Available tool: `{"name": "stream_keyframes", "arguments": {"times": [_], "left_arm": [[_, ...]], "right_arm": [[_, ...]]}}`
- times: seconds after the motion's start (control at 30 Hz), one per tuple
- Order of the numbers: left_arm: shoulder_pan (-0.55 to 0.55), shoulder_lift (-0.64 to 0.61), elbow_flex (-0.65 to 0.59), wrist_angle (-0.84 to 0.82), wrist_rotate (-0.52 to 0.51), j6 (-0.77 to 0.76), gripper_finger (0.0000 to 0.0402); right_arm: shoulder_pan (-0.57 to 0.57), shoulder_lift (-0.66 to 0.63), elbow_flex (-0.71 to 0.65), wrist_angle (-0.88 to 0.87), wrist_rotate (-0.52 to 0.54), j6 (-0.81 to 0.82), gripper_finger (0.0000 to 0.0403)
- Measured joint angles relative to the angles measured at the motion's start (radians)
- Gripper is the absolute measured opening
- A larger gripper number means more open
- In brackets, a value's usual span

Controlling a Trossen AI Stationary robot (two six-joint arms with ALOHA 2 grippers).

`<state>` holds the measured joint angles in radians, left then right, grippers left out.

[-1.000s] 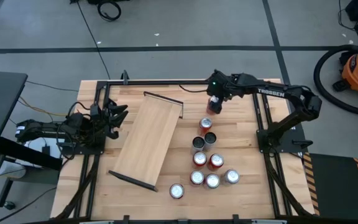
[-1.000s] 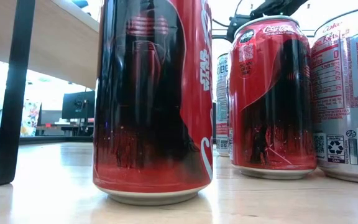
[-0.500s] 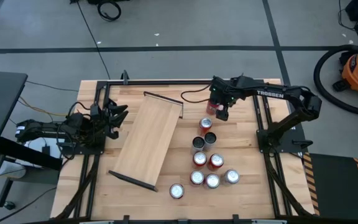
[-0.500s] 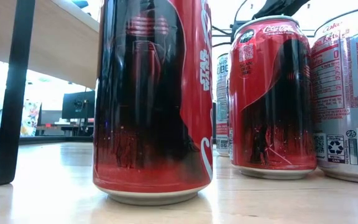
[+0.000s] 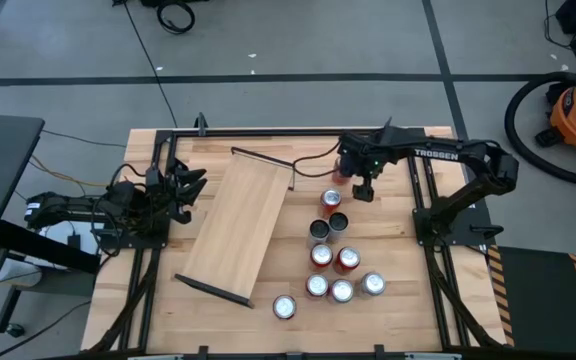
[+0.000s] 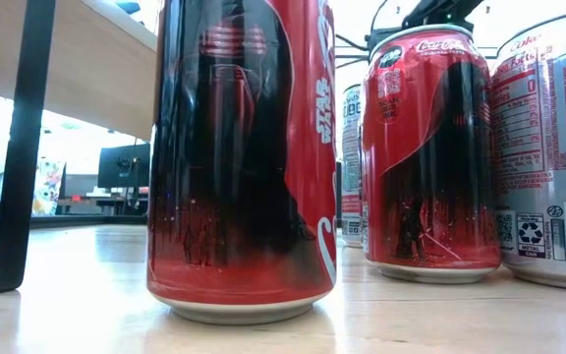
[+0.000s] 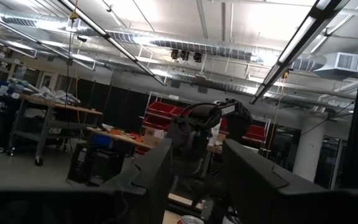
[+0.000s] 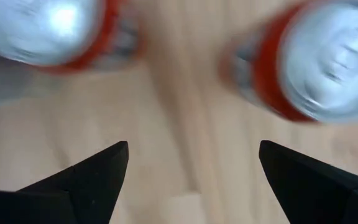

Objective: Place canned beverage on shelf
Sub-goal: Put the top orange soda can on the shelf

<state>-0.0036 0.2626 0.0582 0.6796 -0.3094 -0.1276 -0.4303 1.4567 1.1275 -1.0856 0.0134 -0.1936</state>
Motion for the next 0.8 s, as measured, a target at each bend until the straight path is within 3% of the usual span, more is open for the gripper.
{"name": "stream_keyframes", "arguments": {"times": [0.23,0.4,0.63,0.8], "left_arm": [[0.000,0.000,0.000,-0.003,0.000,0.000,0.0153],[0.000,0.000,0.000,-0.003,0.000,-0.007,0.0153],[0.000,0.000,0.000,-0.003,0.000,-0.016,0.0153],[0.000,0.000,0.000,-0.003,0.000,-0.028,0.0153]], "right_arm": [[-0.068,0.000,0.000,0.095,0.061,-0.035,0.0373],[-0.114,0.000,0.000,0.191,-0.068,-0.044,0.0373],[-0.109,0.000,0.000,0.164,-0.158,0.041,0.0372],[-0.084,0.000,0.000,0.160,-0.280,0.099,0.0372]]}}
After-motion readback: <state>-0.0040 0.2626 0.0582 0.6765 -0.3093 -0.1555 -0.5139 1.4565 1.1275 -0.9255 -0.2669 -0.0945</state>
